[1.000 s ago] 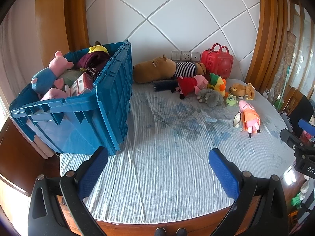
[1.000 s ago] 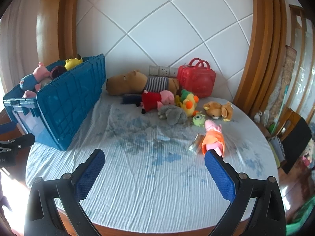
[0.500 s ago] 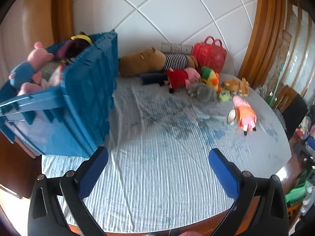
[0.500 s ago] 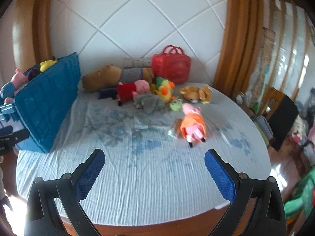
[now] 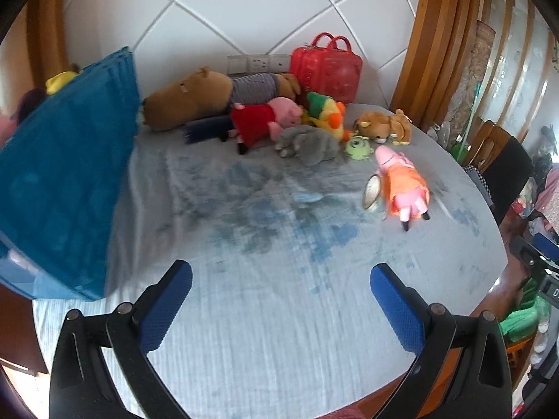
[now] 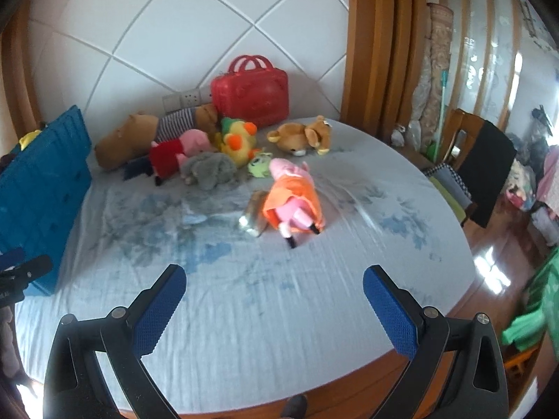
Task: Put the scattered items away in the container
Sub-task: 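Move both tools toward the tape roll and the pink-orange pig plush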
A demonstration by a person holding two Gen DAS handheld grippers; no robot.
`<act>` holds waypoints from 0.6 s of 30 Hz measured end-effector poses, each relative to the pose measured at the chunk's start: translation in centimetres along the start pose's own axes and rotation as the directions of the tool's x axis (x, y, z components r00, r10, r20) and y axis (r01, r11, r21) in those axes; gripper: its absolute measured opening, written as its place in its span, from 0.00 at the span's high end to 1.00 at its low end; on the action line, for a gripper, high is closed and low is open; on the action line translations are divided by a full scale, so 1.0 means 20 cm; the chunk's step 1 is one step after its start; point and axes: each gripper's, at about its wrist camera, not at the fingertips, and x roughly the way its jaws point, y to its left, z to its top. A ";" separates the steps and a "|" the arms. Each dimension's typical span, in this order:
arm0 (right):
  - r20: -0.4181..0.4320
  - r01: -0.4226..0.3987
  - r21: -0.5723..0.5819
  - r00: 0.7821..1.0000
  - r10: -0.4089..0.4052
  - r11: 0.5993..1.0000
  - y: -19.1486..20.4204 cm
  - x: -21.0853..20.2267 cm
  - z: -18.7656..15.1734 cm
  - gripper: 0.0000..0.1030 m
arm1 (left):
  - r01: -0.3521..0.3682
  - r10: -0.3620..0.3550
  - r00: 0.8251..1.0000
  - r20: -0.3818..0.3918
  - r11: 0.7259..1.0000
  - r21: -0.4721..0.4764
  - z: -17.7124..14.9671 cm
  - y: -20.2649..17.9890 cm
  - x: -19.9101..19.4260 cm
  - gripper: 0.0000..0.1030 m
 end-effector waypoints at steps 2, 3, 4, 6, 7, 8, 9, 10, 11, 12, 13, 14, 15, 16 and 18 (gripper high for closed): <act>-0.012 -0.012 -0.016 1.000 0.012 1.000 -0.10 0.09 0.06 0.00 | -0.019 0.019 1.000 -0.007 1.000 -0.004 0.05 -0.13 0.08 0.00; -0.019 -0.022 -0.025 1.000 0.022 0.999 -0.16 0.14 0.09 0.00 | -0.027 0.027 1.000 -0.014 1.000 -0.006 0.08 -0.20 0.12 0.00; -0.026 -0.032 -0.035 0.999 0.031 0.999 -0.21 0.19 0.13 0.00 | -0.032 0.032 0.999 -0.021 0.999 -0.011 0.10 -0.26 0.16 0.00; -0.043 -0.050 -0.060 0.998 0.048 0.997 -0.29 0.27 0.19 0.00 | -0.046 0.046 0.999 -0.030 0.999 -0.020 0.14 -0.38 0.25 0.00; -0.053 -0.060 -0.076 0.997 0.056 0.995 -0.34 0.32 0.23 0.00 | -0.055 0.054 0.998 -0.037 0.998 -0.020 0.16 -0.44 0.29 0.00; -0.062 -0.069 -0.087 0.996 0.064 0.994 -0.38 0.37 0.26 0.00 | -0.064 0.063 0.997 -0.045 0.998 -0.019 0.18 -0.50 0.34 0.02; -0.070 -0.080 -0.096 0.995 0.073 0.992 -0.41 0.41 0.28 0.00 | -0.073 0.072 0.996 -0.059 0.997 -0.015 0.19 -0.55 0.40 0.05; -0.079 -0.090 -0.105 0.994 0.082 0.990 -0.44 0.45 0.30 0.00 | -0.076 0.075 0.995 -0.071 0.997 -0.013 0.20 -0.58 0.44 0.08; -0.088 -0.100 -0.114 0.992 0.091 0.988 -0.47 0.50 0.32 0.00 | -0.076 0.075 0.994 -0.084 0.997 -0.008 0.21 -0.63 0.49 0.09; -0.097 -0.109 -0.120 0.990 0.098 0.987 -0.49 0.54 0.34 0.00 | -0.076 0.075 0.992 -0.097 0.997 0.000 0.22 -0.67 0.54 0.10; -0.107 -0.118 -0.125 0.989 0.105 0.985 -0.52 0.59 0.36 0.00 | -0.076 0.076 0.991 -0.110 0.997 0.008 0.23 -0.71 0.60 0.10; -0.118 -0.129 -0.128 0.986 0.114 0.983 -0.53 0.63 0.37 0.00 | -0.076 0.077 0.989 -0.122 0.997 0.016 0.24 -0.75 0.65 0.10; -0.126 -0.141 -0.131 0.984 0.125 0.981 -0.55 0.67 0.38 0.00 | -0.077 0.080 0.988 -0.134 0.997 0.027 0.25 -0.78 0.70 0.10; -0.135 -0.152 -0.135 0.982 0.134 0.979 -0.56 0.71 0.39 0.00 | -0.079 0.084 0.986 -0.146 0.996 0.039 0.26 -0.81 0.76 0.10; -0.150 -0.166 -0.141 0.978 0.144 0.976 -0.57 0.78 0.40 0.00 | -0.081 0.090 0.982 -0.167 0.995 0.058 0.28 -0.86 0.87 0.10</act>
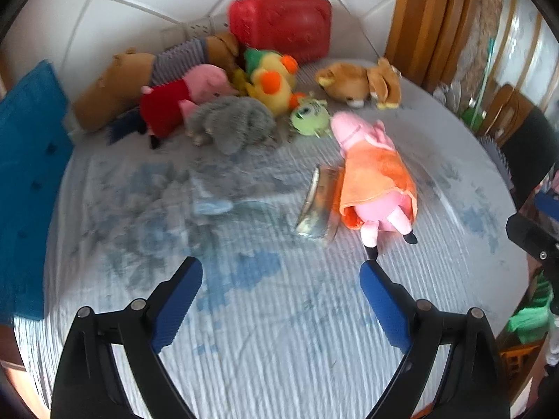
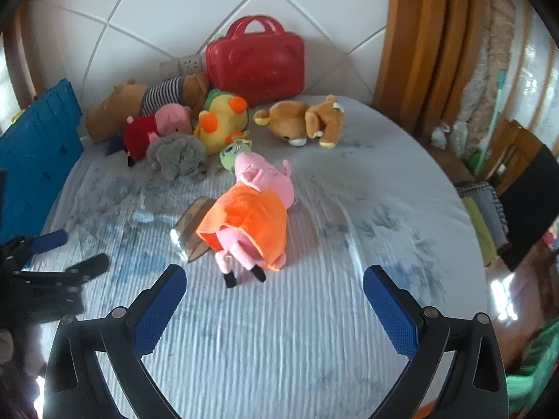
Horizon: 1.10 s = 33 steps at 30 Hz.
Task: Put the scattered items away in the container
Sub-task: 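Move both tools toward the tape roll and the pink-orange pig plush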
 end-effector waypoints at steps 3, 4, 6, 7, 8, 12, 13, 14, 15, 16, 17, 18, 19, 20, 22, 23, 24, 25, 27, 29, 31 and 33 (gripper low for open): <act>-0.021 -0.009 0.011 1.000 0.009 1.000 -0.04 0.11 0.04 0.00 | 0.007 -0.007 1.000 -0.029 1.000 0.018 0.05 -0.06 0.15 0.10; -0.028 -0.007 0.016 1.000 0.007 1.000 -0.06 0.15 0.05 0.00 | 0.017 -0.017 0.999 -0.039 1.000 0.019 0.06 -0.07 0.19 0.10; -0.032 0.002 0.018 0.999 -0.002 1.000 -0.08 0.21 0.08 0.00 | 0.037 -0.036 0.997 -0.071 0.999 0.015 0.07 -0.08 0.32 0.16; -0.032 0.005 0.020 0.999 -0.004 1.000 -0.09 0.25 0.09 0.00 | 0.046 -0.045 0.995 -0.087 0.999 0.013 0.08 -0.09 0.38 0.21; -0.034 0.003 0.020 0.999 -0.002 1.000 -0.10 0.27 0.10 0.00 | 0.056 -0.054 0.993 -0.103 0.998 0.011 0.08 -0.10 0.44 0.21; -0.069 -0.018 0.000 0.997 0.018 1.000 -0.13 0.42 0.14 0.00 | 0.030 -0.031 0.986 -0.164 1.000 -0.008 0.10 -0.13 0.63 0.31; -0.079 -0.026 -0.014 0.997 0.025 1.000 -0.14 0.46 0.16 0.00 | 0.006 -0.009 0.986 -0.164 1.000 -0.019 0.11 -0.12 0.65 0.33; -0.083 -0.034 -0.031 0.996 0.031 0.999 -0.14 0.49 0.18 0.00 | -0.016 0.009 0.987 -0.160 0.999 -0.047 0.12 -0.10 0.67 0.33; -0.090 -0.040 -0.047 0.995 0.036 0.998 -0.15 0.52 0.20 0.00 | -0.054 0.042 0.987 -0.152 0.996 -0.075 0.14 -0.05 0.66 0.33; -0.097 -0.046 -0.058 0.994 0.041 0.997 -0.16 0.56 0.23 0.00 | -0.091 0.075 0.986 -0.146 0.990 -0.104 0.15 -0.01 0.66 0.33; -0.102 -0.058 -0.066 0.993 0.051 0.996 -0.16 0.59 0.26 0.00 | -0.128 0.109 0.984 -0.140 0.983 -0.133 0.16 0.03 0.65 0.33; -0.104 -0.074 -0.079 0.992 0.066 0.994 -0.16 0.62 0.28 0.00 | -0.175 0.154 0.979 -0.132 0.971 -0.164 0.18 0.10 0.63 0.33; -0.106 -0.090 -0.092 0.991 0.080 0.992 -0.15 0.64 0.31 0.00 | -0.221 0.199 0.972 -0.126 0.955 -0.196 0.19 0.16 0.62 0.33; -0.108 -0.103 -0.108 0.990 0.091 0.989 -0.14 0.66 0.34 0.00 | -0.256 0.232 0.964 -0.128 0.938 -0.233 0.20 0.23 0.60 0.33; -0.112 -0.131 -0.132 0.987 0.117 0.983 -0.11 0.71 0.39 0.00 | -0.319 0.291 0.947 -0.135 0.904 -0.286 0.22 0.36 0.57 0.33; -0.114 -0.140 -0.137 0.986 0.125 0.981 -0.10 0.73 0.40 0.00 | -0.346 0.318 0.938 -0.139 0.888 -0.304 0.23 0.41 0.55 0.33; -0.118 -0.152 -0.140 0.984 0.136 0.978 -0.08 0.75 0.42 0.00 | -0.372 0.344 0.928 -0.144 0.871 -0.321 0.23 0.46 0.54 0.33; -0.123 -0.164 -0.143 0.981 0.147 0.976 -0.07 0.77 0.44 0.00 | -0.377 0.347 0.926 -0.150 0.864 -0.333 0.24 0.49 0.52 0.33; -0.130 -0.187 -0.157 0.977 0.167 0.970 -0.03 0.81 0.45 0.00 | -0.321 0.283 0.947 -0.153 0.870 -0.374 0.23 0.50 0.50 0.33; -0.138 -0.203 -0.171 0.974 0.180 0.964 0.00 0.83 0.46 0.00 | -0.260 0.218 0.964 -0.150 0.880 -0.397 0.22 0.47 0.48 0.32; -0.145 -0.213 -0.178 0.971 0.188 0.961 0.03 0.84 0.46 0.00 | -0.196 0.150 0.978 -0.144 0.894 -0.403 0.21 0.39 0.48 0.22; -0.149 -0.220 -0.184 0.970 0.194 0.958 0.04 0.85 0.46 0.00 | -0.156 0.108 0.984 -0.142 0.904 -0.398 0.22 0.31 0.48 0.22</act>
